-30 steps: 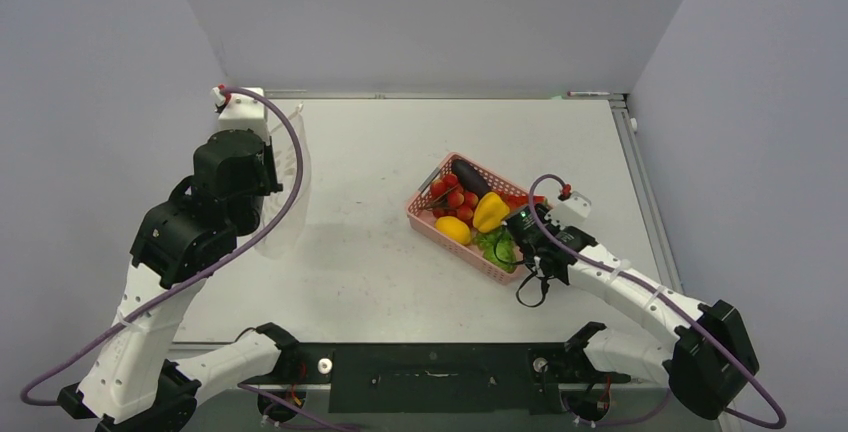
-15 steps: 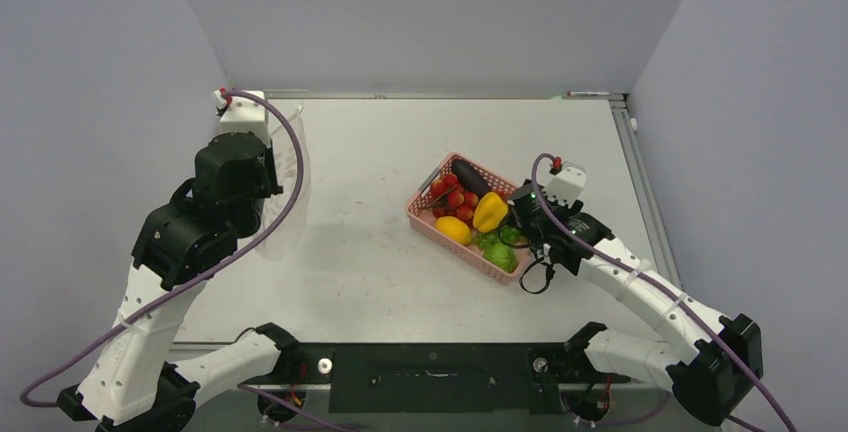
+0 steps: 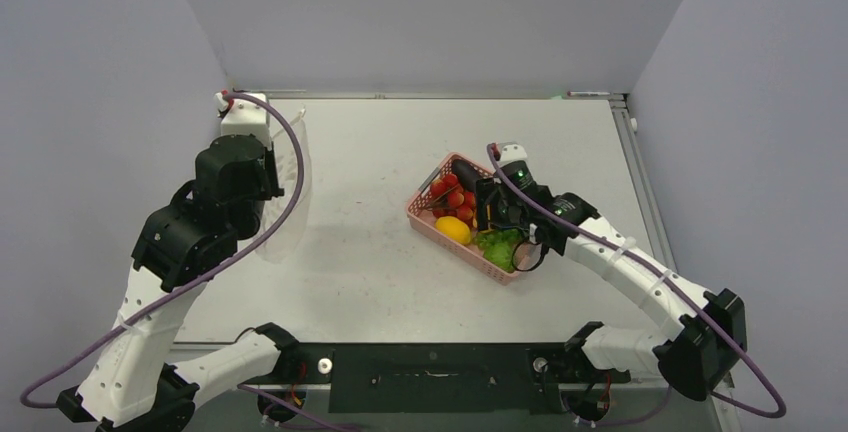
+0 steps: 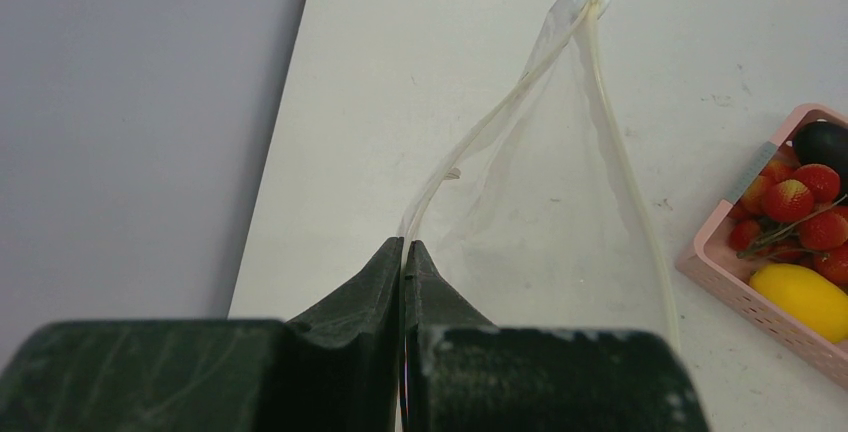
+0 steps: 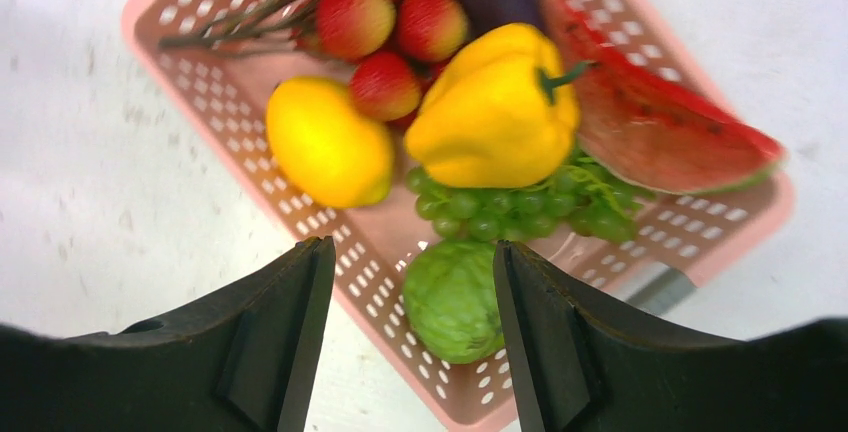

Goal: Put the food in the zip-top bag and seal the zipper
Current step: Adjust the bin at the center of the board.

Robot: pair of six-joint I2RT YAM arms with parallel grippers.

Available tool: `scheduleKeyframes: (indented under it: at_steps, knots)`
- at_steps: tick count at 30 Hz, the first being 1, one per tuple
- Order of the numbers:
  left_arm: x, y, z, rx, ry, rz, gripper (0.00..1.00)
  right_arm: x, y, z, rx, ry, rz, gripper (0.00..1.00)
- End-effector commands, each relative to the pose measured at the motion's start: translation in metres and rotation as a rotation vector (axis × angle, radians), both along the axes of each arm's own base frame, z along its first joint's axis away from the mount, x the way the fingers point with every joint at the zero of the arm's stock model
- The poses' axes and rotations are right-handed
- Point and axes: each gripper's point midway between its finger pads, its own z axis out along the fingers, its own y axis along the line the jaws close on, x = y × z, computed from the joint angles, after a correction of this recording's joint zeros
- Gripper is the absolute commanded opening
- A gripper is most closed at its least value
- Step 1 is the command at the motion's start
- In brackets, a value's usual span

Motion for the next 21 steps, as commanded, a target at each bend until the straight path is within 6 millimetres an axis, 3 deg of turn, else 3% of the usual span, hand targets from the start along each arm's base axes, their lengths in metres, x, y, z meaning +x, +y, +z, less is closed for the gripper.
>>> scheduleKeyframes:
  at_steps: [1, 7, 14, 21]
  knots:
    - [-0.001, -0.006, 0.006, -0.056, -0.026, -0.026, 0.0, -0.015, 0.048, 0.001, -0.01, 0.022, 0.287, 0.6]
    - [-0.003, -0.011, 0.003, -0.078, -0.015, -0.054, 0.0, -0.03, 0.076, -0.02, -0.123, 0.056, 0.385, 0.59]
    - [-0.004, -0.012, -0.001, -0.075, 0.0, -0.059, 0.0, -0.023, 0.07, -0.038, -0.224, 0.065, 0.356, 0.56]
    - [-0.004, -0.013, -0.005, -0.074, 0.007, -0.063, 0.0, -0.028, 0.073, -0.059, -0.241, 0.116, 0.391, 0.51]
